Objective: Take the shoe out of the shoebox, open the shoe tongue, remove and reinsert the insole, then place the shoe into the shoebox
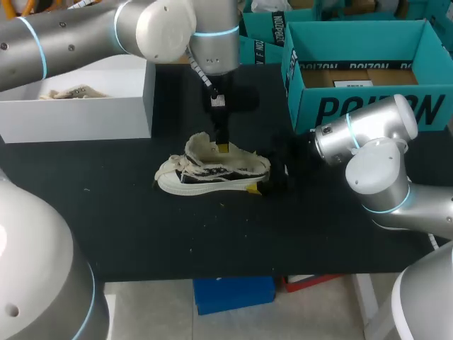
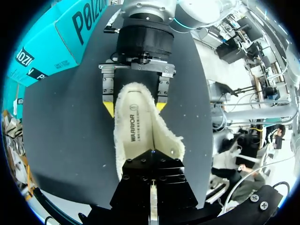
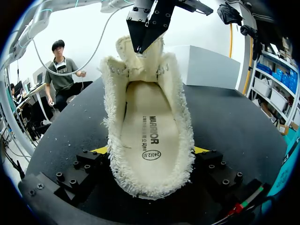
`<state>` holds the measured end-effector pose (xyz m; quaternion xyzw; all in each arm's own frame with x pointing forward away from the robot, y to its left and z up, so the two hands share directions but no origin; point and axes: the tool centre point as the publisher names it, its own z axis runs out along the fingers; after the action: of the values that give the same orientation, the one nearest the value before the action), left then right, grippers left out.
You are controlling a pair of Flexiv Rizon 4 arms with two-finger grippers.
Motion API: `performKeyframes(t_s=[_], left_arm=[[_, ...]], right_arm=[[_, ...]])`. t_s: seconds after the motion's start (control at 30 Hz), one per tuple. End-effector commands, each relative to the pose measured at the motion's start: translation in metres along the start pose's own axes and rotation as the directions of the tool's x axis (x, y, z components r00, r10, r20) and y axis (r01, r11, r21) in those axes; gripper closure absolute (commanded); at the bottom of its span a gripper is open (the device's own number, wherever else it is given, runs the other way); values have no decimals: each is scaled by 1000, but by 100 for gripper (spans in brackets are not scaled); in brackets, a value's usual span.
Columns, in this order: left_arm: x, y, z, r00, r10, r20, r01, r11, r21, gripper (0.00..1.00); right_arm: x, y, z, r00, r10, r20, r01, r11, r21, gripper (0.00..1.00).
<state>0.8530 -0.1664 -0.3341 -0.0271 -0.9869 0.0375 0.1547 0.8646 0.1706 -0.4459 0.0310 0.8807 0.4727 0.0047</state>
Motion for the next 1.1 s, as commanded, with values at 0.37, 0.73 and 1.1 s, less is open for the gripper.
performKeyframes(t_s=[0.37, 0.73, 1.1], left_arm=[[2, 2, 32, 998, -10, -65, 8, 1000, -21, 100], [7, 7, 52, 996, -25, -86, 22, 999, -39, 100], [10, 7, 65, 995, -29, -91, 25, 998, -50, 100]], right_arm=[[-1, 0, 0, 1000, 1, 0, -1, 1000, 2, 100], [-1, 0, 0, 1000, 1, 0, -1, 1000, 2, 100], [-1, 0, 0, 1000, 1, 0, -1, 1000, 2, 100]])
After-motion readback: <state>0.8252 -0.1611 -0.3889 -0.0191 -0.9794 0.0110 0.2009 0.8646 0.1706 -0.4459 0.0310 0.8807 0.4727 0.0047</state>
